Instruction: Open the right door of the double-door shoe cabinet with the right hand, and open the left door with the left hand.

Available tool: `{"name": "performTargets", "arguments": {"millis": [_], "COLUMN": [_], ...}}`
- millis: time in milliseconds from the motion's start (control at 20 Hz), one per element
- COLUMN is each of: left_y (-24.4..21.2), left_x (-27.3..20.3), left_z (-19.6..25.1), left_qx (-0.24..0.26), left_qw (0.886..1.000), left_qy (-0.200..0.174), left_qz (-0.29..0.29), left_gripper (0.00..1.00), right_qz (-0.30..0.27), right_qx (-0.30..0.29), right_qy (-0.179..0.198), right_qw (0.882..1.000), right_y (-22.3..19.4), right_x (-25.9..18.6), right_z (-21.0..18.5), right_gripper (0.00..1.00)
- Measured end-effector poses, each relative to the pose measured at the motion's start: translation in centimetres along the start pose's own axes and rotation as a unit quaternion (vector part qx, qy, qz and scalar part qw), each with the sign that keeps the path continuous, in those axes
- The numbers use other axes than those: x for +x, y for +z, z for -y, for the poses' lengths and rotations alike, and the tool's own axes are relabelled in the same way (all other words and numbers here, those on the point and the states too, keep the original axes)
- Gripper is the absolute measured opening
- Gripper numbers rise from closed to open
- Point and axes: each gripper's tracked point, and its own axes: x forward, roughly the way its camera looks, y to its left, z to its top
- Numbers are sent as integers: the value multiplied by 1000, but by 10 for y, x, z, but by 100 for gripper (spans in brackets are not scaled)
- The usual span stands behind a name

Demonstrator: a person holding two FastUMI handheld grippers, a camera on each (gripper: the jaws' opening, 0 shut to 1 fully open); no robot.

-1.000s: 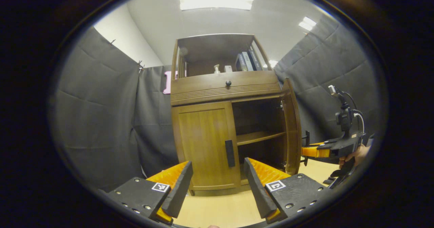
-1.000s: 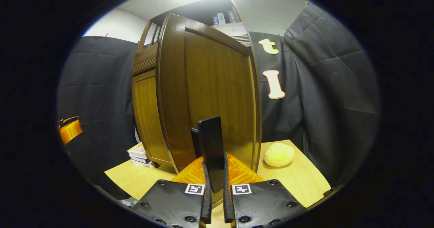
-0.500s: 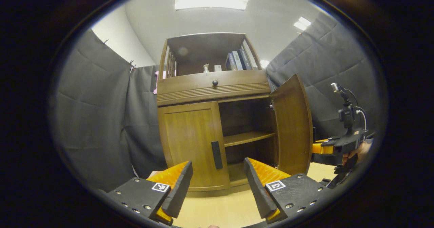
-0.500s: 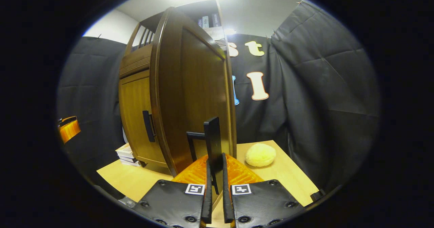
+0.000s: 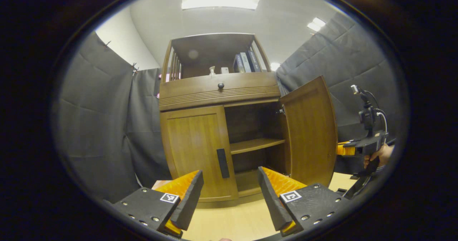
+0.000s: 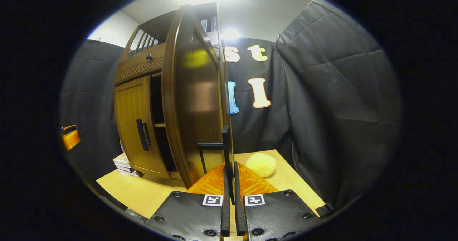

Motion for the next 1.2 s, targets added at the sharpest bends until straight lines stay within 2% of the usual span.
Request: {"name": "performTargets", "arguments": {"millis": [50,150,200,300,350,400,450,500,550,800,1200], "left_y": [0,-1,0,0,-1,-2,-2,-3,-3,-5,-31], "left_x": [0,2,3,6,9,13,17,23,29,69,149], "left_z": [0,0,-1,-2,-1,-2,-3,-5,-6,-13,-30], "left_qx": [-1,-3,-2,-1,-1,-1,-1,-1,0,-3,-14], "left_qw": [1000,1000,1000,1000,1000,1000,1000,1000,1000,1000,999], "left_qy": [0,-2,-2,-3,-4,-5,-5,-5,-4,3,29], "left_qz": [0,0,1,3,2,2,3,4,5,13,7], "left_gripper": [86,88,89,87,89,89,89,89,89,89,87], "right_qz": [0,0,1,6,12,18,22,25,25,49,58], "right_qx": [1,1,0,6,14,18,16,15,14,8,-3], "right_qy": [-5,-14,-21,-30,-33,-37,-47,-47,-45,-81,-116], "right_qw": [1000,1000,1000,1000,999,999,999,998,999,995,992], "right_y": [1,-2,-2,2,6,9,11,12,13,28,31], "right_x": [-3,-8,-12,-19,-24,-30,-34,-40,-47,-77,-119], "right_z": [4,13,17,22,23,23,28,29,26,40,46], "right_gripper": [8,0,8,8,0,8,8,18,18,98,98]}}
